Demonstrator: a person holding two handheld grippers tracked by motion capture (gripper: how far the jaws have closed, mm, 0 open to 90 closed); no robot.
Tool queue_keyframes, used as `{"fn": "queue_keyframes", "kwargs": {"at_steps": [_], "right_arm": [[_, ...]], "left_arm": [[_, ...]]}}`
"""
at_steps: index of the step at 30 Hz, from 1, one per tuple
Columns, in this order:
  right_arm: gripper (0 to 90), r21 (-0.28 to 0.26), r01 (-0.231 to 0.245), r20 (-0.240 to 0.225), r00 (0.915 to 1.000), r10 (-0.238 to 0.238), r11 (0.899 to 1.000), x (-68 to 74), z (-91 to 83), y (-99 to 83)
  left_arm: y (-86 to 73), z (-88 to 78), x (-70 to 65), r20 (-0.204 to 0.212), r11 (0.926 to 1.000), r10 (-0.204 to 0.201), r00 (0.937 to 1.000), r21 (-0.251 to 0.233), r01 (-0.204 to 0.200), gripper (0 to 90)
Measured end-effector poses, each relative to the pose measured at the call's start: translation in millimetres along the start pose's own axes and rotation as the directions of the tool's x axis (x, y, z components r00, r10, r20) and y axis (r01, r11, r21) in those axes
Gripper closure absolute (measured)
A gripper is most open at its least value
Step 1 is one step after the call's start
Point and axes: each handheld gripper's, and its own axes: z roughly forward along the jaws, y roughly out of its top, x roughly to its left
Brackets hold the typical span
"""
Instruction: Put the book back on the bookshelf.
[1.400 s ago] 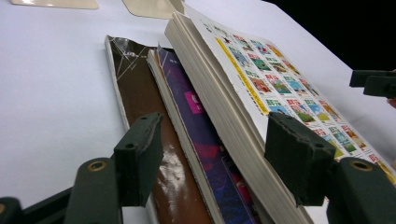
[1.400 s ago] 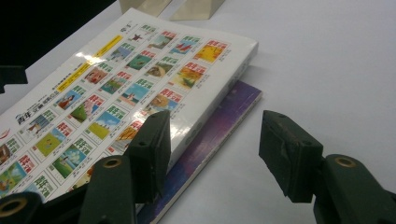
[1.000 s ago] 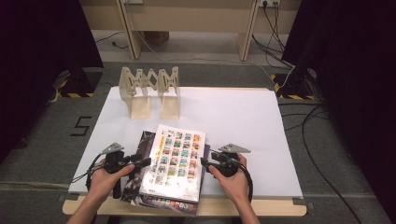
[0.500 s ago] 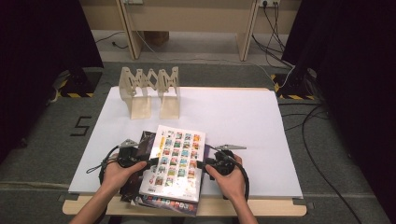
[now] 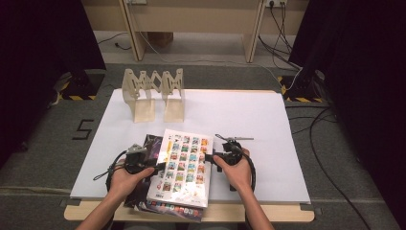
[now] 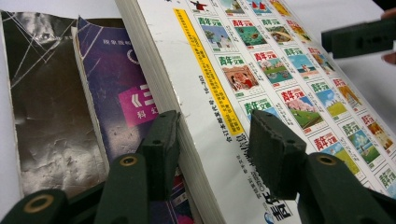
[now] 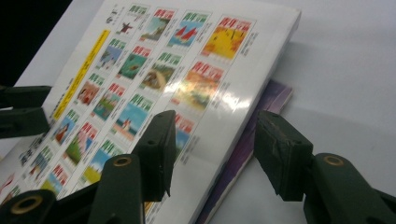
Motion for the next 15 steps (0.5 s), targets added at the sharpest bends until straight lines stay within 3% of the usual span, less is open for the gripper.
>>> {"fn": "queue_keyframes", "kwargs": {"at_steps": [3,10,15], "right_arm": [[48.9,0.001,-0.002,-0.003,1.0,0.002,1.0,-3.2,5.0,8.3],[45.3,0.017,-0.014,0.044,0.9989,0.013,1.0,-15.9,13.9,26.9],[40.4,0.026,-0.047,0.022,0.9987,0.046,0.999,-27.0,22.3,36.4]], "left_arm": [[0.7,2.1,-1.0,0.004,1.0,0.005,1.0,-0.003,-0.005,52.1],[1.9,7.4,-5.4,0.027,1.0,0.007,0.9996,-0.002,-0.007,51.7],[4.6,10.1,-4.5,0.035,0.9999,0.016,0.9993,0.004,-0.016,48.7]]}}
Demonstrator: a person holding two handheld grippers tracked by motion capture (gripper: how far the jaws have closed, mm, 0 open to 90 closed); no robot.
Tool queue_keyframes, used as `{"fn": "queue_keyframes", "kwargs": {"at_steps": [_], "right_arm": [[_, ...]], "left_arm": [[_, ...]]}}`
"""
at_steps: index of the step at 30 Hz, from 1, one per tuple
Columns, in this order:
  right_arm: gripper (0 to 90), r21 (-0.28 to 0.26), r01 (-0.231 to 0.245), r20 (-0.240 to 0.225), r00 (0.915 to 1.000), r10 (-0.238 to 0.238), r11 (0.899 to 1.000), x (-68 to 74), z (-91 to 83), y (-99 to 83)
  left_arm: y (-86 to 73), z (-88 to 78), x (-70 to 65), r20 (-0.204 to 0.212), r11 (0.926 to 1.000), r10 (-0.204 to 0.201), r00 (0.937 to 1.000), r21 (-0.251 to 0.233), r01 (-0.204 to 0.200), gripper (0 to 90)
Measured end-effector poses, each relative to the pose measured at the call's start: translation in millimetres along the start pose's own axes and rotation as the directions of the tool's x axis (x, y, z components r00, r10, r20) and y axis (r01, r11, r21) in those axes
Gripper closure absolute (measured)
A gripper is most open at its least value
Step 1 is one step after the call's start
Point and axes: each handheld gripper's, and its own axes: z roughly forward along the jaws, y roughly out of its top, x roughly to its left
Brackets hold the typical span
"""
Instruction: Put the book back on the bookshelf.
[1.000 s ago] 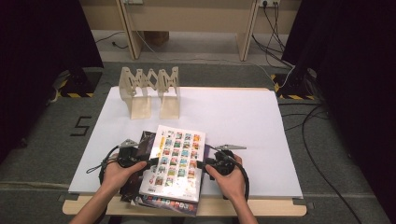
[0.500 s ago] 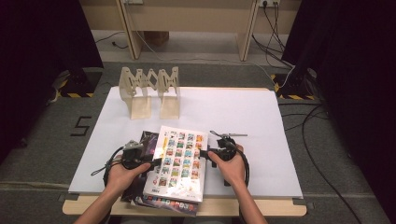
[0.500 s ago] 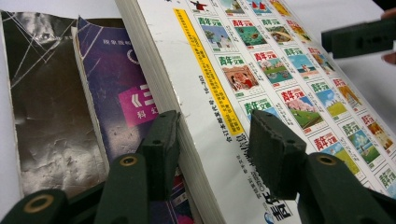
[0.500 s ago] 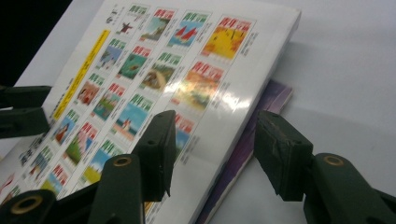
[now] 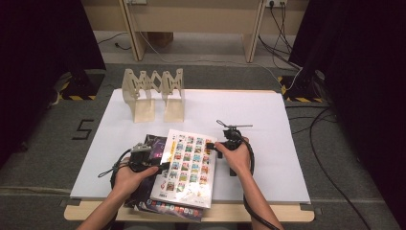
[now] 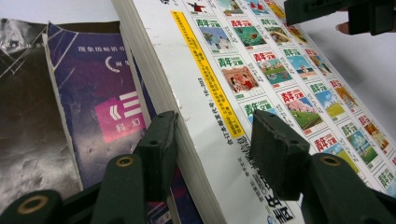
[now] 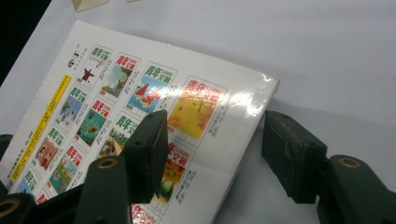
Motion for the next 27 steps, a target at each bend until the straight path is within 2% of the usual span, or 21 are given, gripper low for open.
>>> {"fn": "queue_keyframes", "kwargs": {"at_steps": [2,6,10,11,12,13,14,15,16,17,18,19,20,21,22,23,24,25,26,27], "right_arm": [[39.6,0.0,-0.014,-0.007,0.9999,0.014,1.0,-1.4,1.4,1.2],[36.0,0.001,-0.101,-0.061,0.993,0.101,0.995,-8.9,8.4,3.0],[40.2,0.011,-0.123,-0.082,0.9889,0.124,0.992,-14.1,7.7,5.1],[45.1,0.01,-0.129,-0.073,0.9889,0.129,0.992,-13.4,5.9,6.7],[45.1,0.01,-0.129,-0.073,0.9889,0.129,0.992,-13.4,5.9,6.7],[48.8,0.002,-0.122,-0.066,0.9903,0.122,0.992,-12.2,4.4,7.5],[59.8,-0.023,-0.106,-0.047,0.9934,0.105,0.994,-9.5,1.0,8.9],[62.5,-0.044,-0.098,-0.042,0.9945,0.096,0.994,-7.3,-2.2,10.3],[63.8,-0.053,-0.093,-0.059,0.9942,0.09,0.994,-5.5,-4.0,11.9],[65.2,-0.047,-0.114,-0.16,0.9814,0.106,0.992,-3.1,-6.5,14.7],[61.3,-0.013,-0.189,-0.308,0.935,0.176,0.982,-0.7,-4.1,16.9],[60.2,0.022,-0.194,-0.292,0.937,0.192,0.981,4.4,-1.4,18.9],[60.0,-0.01,-0.059,-0.094,0.9939,0.057,0.998,10.9,0.0,20.8],[59.5,-0.022,-0.008,-0.041,0.9991,0.007,1.0,11.7,0.2,21.8],[57.1,-0.014,-0.046,-0.083,0.9956,0.045,0.999,9.6,-0.3,23.5],[55.2,-0.014,-0.107,-0.124,0.9868,0.105,0.994,5.7,-1.3,24.8],[54.2,-0.024,-0.092,-0.064,0.9939,0.09,0.995,2.0,-2.3,25.5],[54.6,-0.017,-0.07,-0.021,0.9973,0.07,0.997,-0.2,-2.0,25.4],[52.9,-0.017,-0.088,-0.02,0.9959,0.088,0.996,-4.2,-1.2,24.8],[52.6,0.009,-0.113,-0.035,0.9929,0.113,0.994,-8.2,1.3,24.1]], "left_arm": [[2.7,2.9,-0.4,-0.006,0.9998,0.019,0.9998,0.0,-0.019,47.4],[9.0,8.4,0.5,-0.027,0.9993,0.038,0.9989,-0.004,-0.038,46.6],[11.2,9.6,-0.8,-0.043,0.9986,0.051,0.9978,0.01,-0.051,47.0],[11.3,9.5,-0.8,-0.045,0.9985,0.053,0.9976,0.011,-0.053,47.9],[11.4,9.2,-0.7,-0.046,0.9984,0.055,0.9974,0.015,-0.054,47.9],[11.6,8.4,-0.3,-0.053,0.9981,0.059,0.9968,0.019,-0.058,48.0],[11.9,7.7,0.2,-0.058,0.9968,0.078,0.9953,0.021,-0.077,48.0],[12.1,7.2,0.5,-0.059,0.996,0.087,0.9944,0.021,-0.086,48.4],[12.4,7.0,1.2,-0.054,0.9956,0.093,0.9942,0.018,-0.092,49.2],[12.5,7.7,1.7,-0.05,0.9955,0.094,0.9944,0.015,-0.093,51.0],[12.4,8.3,2.1,-0.044,0.9967,0.08,0.9958,0.012,-0.08,51.4],[11.9,8.2,1.3,-0.05,0.9984,0.055,0.9972,0.011,-0.055,51.9],[11.7,8.2,0.9,-0.053,0.9984,0.056,0.997,0.01,-0.055,52.2],[11.6,8.1,-0.2,-0.062,0.9982,0.059,0.9963,0.01,-0.059,52.3],[11.5,8.1,-0.9,-0.064,0.9979,0.065,0.9958,0.009,-0.065,52.3],[11.9,8.3,-0.8,-0.063,0.9978,0.065,0.9959,0.012,-0.065,52.3],[12.5,8.3,-0.5,-0.062,0.998,0.062,0.9961,0.017,-0.061,52.3],[13.7,8.4,-0.2,-0.063,0.9977,0.064,0.996,0.026,-0.063,52.2],[14.4,8.6,0.0,-0.06,0.9974,0.068,0.9959,0.029,-0.066,52.2],[15.2,9.1,-0.7,-0.067,0.9971,0.072,0.9951,0.029,-0.07,52.2]]}}
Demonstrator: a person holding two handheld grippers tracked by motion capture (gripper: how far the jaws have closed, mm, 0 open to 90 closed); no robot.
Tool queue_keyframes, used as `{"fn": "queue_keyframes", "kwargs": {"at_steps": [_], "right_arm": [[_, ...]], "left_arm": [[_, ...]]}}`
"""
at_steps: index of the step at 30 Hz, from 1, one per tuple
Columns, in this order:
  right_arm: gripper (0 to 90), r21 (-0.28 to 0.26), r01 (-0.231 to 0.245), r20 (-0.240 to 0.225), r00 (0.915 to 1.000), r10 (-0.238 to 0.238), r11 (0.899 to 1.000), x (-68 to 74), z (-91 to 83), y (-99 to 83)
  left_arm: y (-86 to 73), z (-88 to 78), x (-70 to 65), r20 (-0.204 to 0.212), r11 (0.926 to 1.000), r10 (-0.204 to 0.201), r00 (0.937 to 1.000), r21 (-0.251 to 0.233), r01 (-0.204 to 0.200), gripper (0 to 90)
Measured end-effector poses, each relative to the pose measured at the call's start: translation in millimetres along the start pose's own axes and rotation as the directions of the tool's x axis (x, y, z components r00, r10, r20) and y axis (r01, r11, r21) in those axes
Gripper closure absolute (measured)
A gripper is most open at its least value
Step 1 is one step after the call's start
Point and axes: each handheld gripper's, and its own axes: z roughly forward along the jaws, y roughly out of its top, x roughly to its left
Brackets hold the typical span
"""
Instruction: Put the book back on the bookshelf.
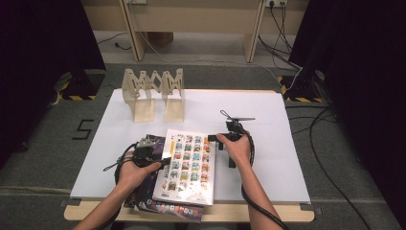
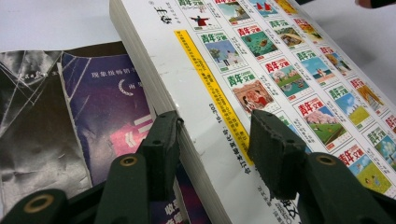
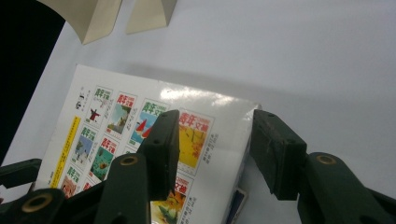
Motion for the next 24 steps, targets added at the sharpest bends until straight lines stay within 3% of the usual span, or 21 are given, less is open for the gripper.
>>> {"fn": "queue_keyframes", "kwargs": {"at_steps": [3,8,12,15,19,24], "right_arm": [[51.3,-0.002,-0.005,0.014,0.9999,0.005,1.0,-5.8,3.8,-0.6],[46.0,0.004,-0.038,-0.037,0.9986,0.038,0.999,-9.4,12.3,1.0],[42.4,0.011,-0.092,-0.08,0.9925,0.093,0.996,-14.0,18.9,2.2],[42.6,0.007,-0.095,-0.099,0.9906,0.095,0.995,-15.8,19.8,1.6],[49.0,0.001,-0.158,-0.127,0.9795,0.157,0.987,-20.6,18.7,0.5],[60.0,-0.028,-0.144,-0.136,0.9808,0.139,0.989,-14.7,3.4,5.3]], "left_arm": [[0.1,0.4,-0.7,-0.007,1.0,0.004,1.0,-0.002,-0.004,52.2],[1.4,1.1,-0.2,-0.006,0.9999,0.013,0.9999,0.0,-0.013,51.9],[2.4,1.8,-1.5,-0.012,0.9995,0.03,0.9995,0.0,-0.03,51.8],[2.6,2.1,-1.0,-0.009,0.9994,0.034,0.9994,0.0,-0.034,51.7],[2.5,2.4,-0.6,-0.008,0.9993,0.037,0.9993,-0.002,-0.037,51.7],[2.8,1.8,-0.6,-0.016,0.999,0.044,0.9989,0.007,-0.044,52.0]]}}
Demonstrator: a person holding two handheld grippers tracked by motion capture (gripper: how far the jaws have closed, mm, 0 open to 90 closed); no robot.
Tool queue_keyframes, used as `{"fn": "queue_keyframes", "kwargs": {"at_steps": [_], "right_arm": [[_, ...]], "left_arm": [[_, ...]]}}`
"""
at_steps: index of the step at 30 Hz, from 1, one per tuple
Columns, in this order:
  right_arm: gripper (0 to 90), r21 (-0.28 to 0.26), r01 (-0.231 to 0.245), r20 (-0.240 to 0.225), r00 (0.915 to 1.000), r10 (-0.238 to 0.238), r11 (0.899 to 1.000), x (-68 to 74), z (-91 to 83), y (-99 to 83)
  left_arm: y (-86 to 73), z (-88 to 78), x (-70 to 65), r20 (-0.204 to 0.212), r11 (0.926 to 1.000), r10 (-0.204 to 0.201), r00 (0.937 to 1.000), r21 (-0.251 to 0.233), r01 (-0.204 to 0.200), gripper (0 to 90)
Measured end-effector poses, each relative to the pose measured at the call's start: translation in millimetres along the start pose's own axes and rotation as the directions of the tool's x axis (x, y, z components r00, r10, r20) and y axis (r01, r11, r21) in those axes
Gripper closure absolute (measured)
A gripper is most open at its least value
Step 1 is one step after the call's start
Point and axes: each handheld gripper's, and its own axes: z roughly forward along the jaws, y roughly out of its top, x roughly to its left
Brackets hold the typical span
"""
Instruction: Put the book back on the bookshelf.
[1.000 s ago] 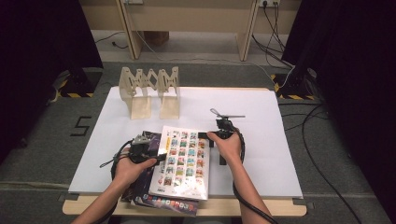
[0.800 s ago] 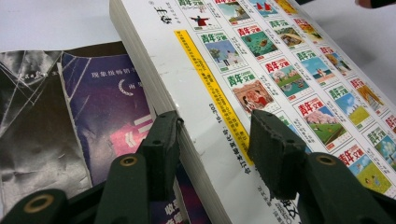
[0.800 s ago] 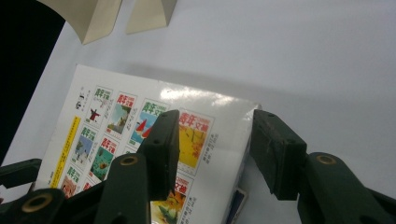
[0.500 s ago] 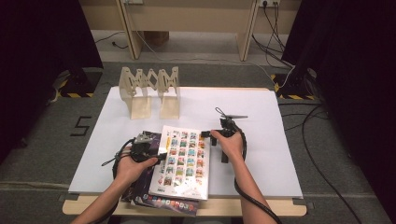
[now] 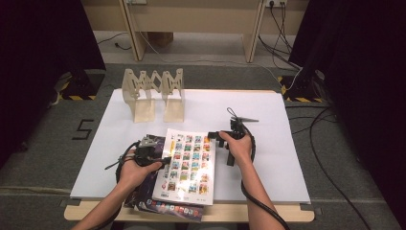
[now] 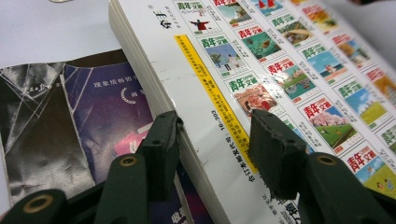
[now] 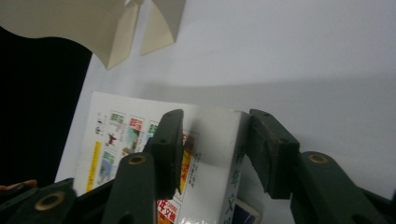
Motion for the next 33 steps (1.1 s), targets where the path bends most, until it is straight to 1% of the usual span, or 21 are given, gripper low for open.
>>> {"fn": "queue_keyframes", "kwargs": {"at_steps": [2,4,5,6,7,8,9,11,13,14,15,16,17,18,20,24,25,26,28,30,33], "right_arm": [[62.5,-0.025,-0.004,-0.03,0.9995,0.003,1.0,5.6,-6.9,1.3],[63.6,-0.03,0.002,-0.051,0.9987,-0.003,1.0,9.7,-10.7,0.3],[63.4,0.005,-0.007,-0.061,0.9981,0.007,1.0,10.6,-10.9,-0.4],[62.9,0.035,-0.013,-0.088,0.996,0.016,0.999,9.2,-8.6,-2.6],[62.7,0.069,-0.029,-0.103,0.994,0.036,0.997,7.5,-7.0,-4.6],[62.3,0.085,-0.026,-0.107,0.9937,0.035,0.996,5.6,-4.4,-7.0],[62.1,0.082,-0.02,-0.097,0.9949,0.028,0.996,4.5,-2.7,-8.2],[62.7,0.088,-0.027,-0.106,0.9937,0.036,0.996,3.1,-2.6,-7.5],[62.8,0.097,-0.021,-0.099,0.9946,0.031,0.995,4.5,-2.6,-6.4],[62.9,0.102,-0.006,-0.094,0.9955,0.015,0.995,6.0,-2.7,-5.1],[63.0,0.107,-0.003,-0.086,0.9962,0.012,0.994,8.3,-2.9,-3.9],[63.7,0.11,0.007,-0.083,0.9965,0.003,0.994,9.8,-2.9,-2.8],[65.8,0.115,0.005,-0.083,0.9965,0.005,0.993,11.2,-3.6,-1.6],[68.1,0.113,-0.006,-0.089,0.9959,0.016,0.994,12.7,-4.4,-0.7],[71.4,0.115,-0.016,-0.125,0.9916,0.031,0.993,18.7,-8.8,2.2],[72.9,0.096,0.016,-0.097,0.9953,-0.007,0.995,37.2,-15.9,3.6],[73.2,0.077,0.024,-0.091,0.9957,-0.017,0.997,43.2,-18.9,4.0],[73.4,0.064,0.038,-0.079,0.9963,-0.033,0.997,46.4,-21.1,4.4],[73.6,0.02,0.062,-0.042,0.9972,-0.061,0.998,57.2,-29.0,6.1],[73.7,-0.015,0.09,-0.006,0.9959,-0.09,0.996,65.4,-34.7,7.1],[73.8,-0.061,0.134,0.042,0.9905,-0.131,0.989,78.2,-42.5,8.2]], "left_arm": [[-0.4,-0.2,-0.3,-0.012,1.0,-0.004,0.9999,-0.004,0.004,52.2],[-1.1,-0.7,-1.0,-0.028,0.9999,0.001,0.9996,-0.01,-0.001,52.5],[-1.4,-0.8,-1.0,-0.029,0.9999,-0.002,0.9996,-0.011,0.001,52.6],[-1.5,-1.0,-1.0,-0.031,0.9999,-0.005,0.9995,-0.011,0.005,52.7],[-1.7,-1.0,-1.0,-0.031,0.9999,-0.005,0.9995,-0.013,0.004,52.7],[-1.9,-1.1,-1.2,-0.032,0.9999,-0.001,0.9995,-0.014,0.001,52.8],[-2.0,-1.2,-1.2,-0.034,0.9999,0.002,0.9994,-0.015,-0.003,52.8],[-1.9,-1.0,-0.9,-0.03,0.9999,-0.003,0.9995,-0.016,0.003,52.8],[-1.0,-1.3,-0.4,-0.027,1.0,0.002,0.9996,-0.006,-0.003,52.7],[-0.6,-1.4,-0.1,-0.027,1.0,0.004,0.9996,-0.003,-0.004,52.7],[-0.4,-1.4,0.1,-0.027,1.0,0.003,0.9996,-0.001,-0.003,52.7],[-0.5,-1.6,0.4,-0.026,1.0,0.002,0.9996,-0.002,-0.002,52.7],[-0.6,-1.9,0.6,-0.028,1.0,0.001,0.9996,-0.002,-0.001,52.8],[-1.0,-2.7,1.4,-0.032,1.0,0.002,0.9995,-0.003,-0.002,52.9],[-2.0,-3.5,2.5,-0.026,1.0,-0.005,0.9996,-0.008,0.005,53.0],[-3.4,-5.5,6.4,0.0,0.9991,-0.037,0.9993,-0.021,0.037,53.1],[-3.6,-6.6,7.2,0.005,0.9989,-0.044,0.999,-0.019,0.044,52.9],[-3.8,-8.4,8.4,0.011,0.9981,-0.054,0.9985,-0.029,0.054,52.8],[-2.7,-12.4,10.4,0.011,0.9963,-0.069,0.9975,-0.051,0.07,51.2],[0.1,-16.5,12.3,0.014,0.9942,-0.075,0.9971,-0.075,0.076,50.2],[5.5,-23.4,11.9,0.02,0.9901,-0.086,0.9961,-0.109,0.087,48.7]]}}
